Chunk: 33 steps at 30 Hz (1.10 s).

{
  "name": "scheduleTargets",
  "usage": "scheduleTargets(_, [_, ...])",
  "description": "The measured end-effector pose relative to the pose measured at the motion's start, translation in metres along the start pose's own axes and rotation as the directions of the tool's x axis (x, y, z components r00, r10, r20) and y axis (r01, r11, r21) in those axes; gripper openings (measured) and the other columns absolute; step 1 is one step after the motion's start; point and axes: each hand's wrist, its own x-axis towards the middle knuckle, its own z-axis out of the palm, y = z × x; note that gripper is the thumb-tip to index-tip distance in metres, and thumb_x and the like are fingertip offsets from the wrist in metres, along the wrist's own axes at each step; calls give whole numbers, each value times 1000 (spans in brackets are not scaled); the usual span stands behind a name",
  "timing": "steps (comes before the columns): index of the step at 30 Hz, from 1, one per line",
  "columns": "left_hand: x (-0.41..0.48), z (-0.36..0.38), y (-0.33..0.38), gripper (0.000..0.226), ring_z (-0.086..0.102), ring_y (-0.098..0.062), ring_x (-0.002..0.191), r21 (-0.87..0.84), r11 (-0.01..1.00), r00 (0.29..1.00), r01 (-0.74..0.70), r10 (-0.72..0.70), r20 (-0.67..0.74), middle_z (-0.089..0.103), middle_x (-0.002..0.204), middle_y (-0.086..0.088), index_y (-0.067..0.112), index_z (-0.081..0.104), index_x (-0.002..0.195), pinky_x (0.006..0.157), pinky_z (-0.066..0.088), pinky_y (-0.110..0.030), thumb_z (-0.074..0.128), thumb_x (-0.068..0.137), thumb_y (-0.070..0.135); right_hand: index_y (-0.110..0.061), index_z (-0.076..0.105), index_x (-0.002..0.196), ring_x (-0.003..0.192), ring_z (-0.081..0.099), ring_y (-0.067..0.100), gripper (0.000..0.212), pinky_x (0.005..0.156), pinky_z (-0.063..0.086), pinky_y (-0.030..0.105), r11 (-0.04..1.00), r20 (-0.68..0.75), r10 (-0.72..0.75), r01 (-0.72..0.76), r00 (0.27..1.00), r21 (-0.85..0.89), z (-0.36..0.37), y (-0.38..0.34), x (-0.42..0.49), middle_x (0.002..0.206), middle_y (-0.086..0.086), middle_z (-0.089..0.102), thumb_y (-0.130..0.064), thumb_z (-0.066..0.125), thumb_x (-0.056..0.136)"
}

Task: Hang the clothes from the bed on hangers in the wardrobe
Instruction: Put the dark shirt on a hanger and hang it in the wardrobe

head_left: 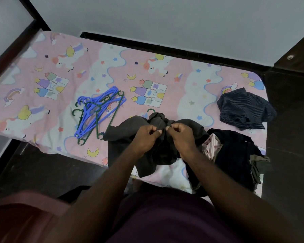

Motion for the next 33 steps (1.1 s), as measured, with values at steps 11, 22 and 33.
scheduleTargets(11, [6,2,-2,34,60,-21,70,-89,992,996,87,-88,-8,66,85,-26,-4,68,83,78,56,-45,60,96,27,-2,72,92,84,70,27,9,80,58,35,998,110,-1,8,994,-63,3,6,3,87,12,73,-9,66,91])
scheduleTargets(22, [15,-5,-6,29,44,-5,47,17,997,995,69,-70,76,51,52,5,9,62,68,52,39,-20,59,96,15,-3,73,95,79,67,11,15,76,55,26,946,111,-75,106,991,-306,4,8,14,86,4,74,-15,73,86])
scheduleTargets(33, [29,-11,-12,17,59,1,55,-34,996,993,80,-76,95,68,65,4,11,74,79,56,45,-13,65,92,14,-19,70,82,62,57,18,17,61,53,32,976,193,65,-22,979,-218,2,-9,10,70,11,64,-8,61,92])
